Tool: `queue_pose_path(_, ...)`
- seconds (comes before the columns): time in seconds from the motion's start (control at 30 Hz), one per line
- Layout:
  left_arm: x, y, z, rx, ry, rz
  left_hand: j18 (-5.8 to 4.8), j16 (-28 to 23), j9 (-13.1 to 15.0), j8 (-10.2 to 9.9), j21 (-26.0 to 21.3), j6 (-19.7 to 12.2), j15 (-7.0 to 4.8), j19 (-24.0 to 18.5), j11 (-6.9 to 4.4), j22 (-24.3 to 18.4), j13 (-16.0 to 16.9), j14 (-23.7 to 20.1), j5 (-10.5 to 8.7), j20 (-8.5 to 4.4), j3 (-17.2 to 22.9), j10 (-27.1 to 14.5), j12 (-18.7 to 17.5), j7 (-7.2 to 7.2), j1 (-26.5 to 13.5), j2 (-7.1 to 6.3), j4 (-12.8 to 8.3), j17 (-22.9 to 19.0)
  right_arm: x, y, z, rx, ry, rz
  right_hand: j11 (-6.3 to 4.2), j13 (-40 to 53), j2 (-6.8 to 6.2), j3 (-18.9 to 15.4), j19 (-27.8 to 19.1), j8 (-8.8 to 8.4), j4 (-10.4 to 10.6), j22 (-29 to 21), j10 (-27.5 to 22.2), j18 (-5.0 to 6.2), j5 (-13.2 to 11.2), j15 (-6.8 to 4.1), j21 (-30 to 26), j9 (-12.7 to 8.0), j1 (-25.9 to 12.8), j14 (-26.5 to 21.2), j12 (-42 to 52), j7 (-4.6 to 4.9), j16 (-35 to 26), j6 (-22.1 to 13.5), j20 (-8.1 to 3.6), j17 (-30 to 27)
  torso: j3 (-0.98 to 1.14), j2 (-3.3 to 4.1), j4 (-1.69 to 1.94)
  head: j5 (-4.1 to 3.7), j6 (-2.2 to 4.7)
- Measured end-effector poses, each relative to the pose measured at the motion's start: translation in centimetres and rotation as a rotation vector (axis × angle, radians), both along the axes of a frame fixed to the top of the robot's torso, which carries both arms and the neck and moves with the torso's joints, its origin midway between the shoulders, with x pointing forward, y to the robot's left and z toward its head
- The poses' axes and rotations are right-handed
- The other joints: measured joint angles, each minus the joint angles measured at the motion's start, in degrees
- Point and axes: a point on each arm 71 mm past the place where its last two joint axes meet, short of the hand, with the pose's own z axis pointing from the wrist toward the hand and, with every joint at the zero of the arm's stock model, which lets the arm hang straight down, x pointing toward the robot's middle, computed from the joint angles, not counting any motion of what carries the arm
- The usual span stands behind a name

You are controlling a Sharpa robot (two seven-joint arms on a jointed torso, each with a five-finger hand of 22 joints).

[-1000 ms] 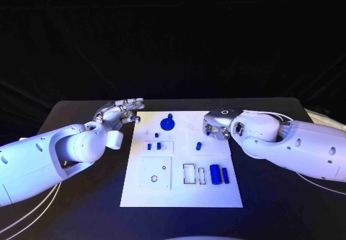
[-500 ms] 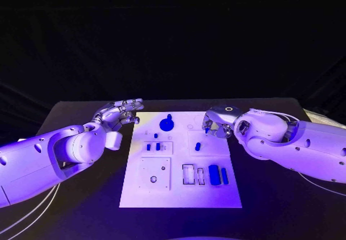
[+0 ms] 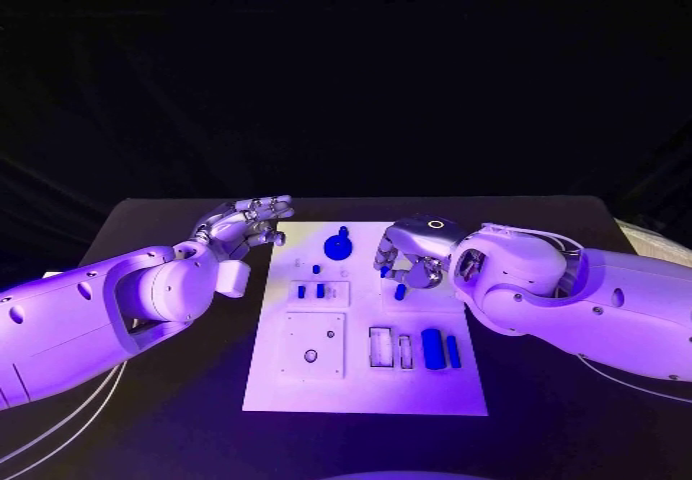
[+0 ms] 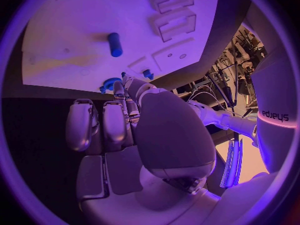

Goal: Assemble the parts on the task board

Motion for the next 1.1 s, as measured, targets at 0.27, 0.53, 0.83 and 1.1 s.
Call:
queue_pose_path(0.27,0.0,-0.3,0.0,-0.003,0.002,-0.009,0.00,0.00,0.00,0.00,0.00,0.00,0.00,0.00,0.00,0.00,0.00,0.00,0.00,0.00,0.00,0.00,0.00,0.00,0.00,0.00,0.00,0.00,-1.2,4.2,-0.7,0.042,0.035,0.093,0.20,-0.05,0.22,0.23,0.00,-0.11,-0.24,-0.10,0.19,0.00,-0.20,0.00,0.00,0.06,-0.22,0.00,-0.12,0.01,0.00,-0.03,0.00,0.00,-0.10,-0.01,0.04,1.27,-0.48)
queue_pose_path(0.53,-0.2,-0.9,0.0,-0.008,0.002,-0.024,-0.02,0.00,-0.05,0.00,-0.23,0.00,0.18,0.00,0.00,-0.09,0.05,-0.18,0.00,0.00,0.00,0.00,0.00,0.00,0.00,0.00,0.00,-0.06,-2.3,6.4,-3.4,0.055,0.103,0.143,0.20,-0.08,0.29,0.47,-0.22,-0.32,-0.48,-0.37,0.19,0.00,-0.33,0.21,0.00,0.10,-0.29,0.21,-0.13,0.23,0.00,0.17,0.22,-0.11,-0.12,0.06,-0.05,2.91,-0.91)
queue_pose_path(0.83,-0.5,-1.1,0.1,-0.010,0.001,-0.036,-0.01,0.00,-0.05,0.00,-0.22,0.00,0.19,0.00,0.20,-0.09,0.05,-0.19,0.00,0.00,0.00,-0.19,0.00,0.00,0.00,0.00,0.00,-0.19,-2.5,7.2,-5.4,0.048,0.147,0.162,0.21,-0.14,0.29,0.47,-0.22,-0.14,-0.48,-0.42,0.19,0.00,-0.34,0.21,0.00,0.14,-0.29,0.21,-0.20,0.31,0.00,0.09,0.22,-0.16,-0.04,0.06,-0.16,3.47,-1.20)
queue_pose_path(1.1,-0.5,-1.1,0.1,-0.009,0.001,-0.038,-0.02,0.00,-0.04,0.00,-0.22,0.00,0.19,0.00,0.19,-0.08,0.04,-0.19,0.00,0.00,0.00,-0.19,0.00,0.00,0.00,0.00,0.00,-0.19,-2.8,7.7,-5.7,0.044,0.160,0.184,0.21,-0.08,0.28,0.46,-0.22,-0.14,-0.48,-0.50,0.18,0.00,-0.26,0.21,0.00,0.12,-0.29,0.21,-0.32,0.33,0.00,0.07,0.22,-0.16,0.02,0.02,-0.16,3.77,-1.45)
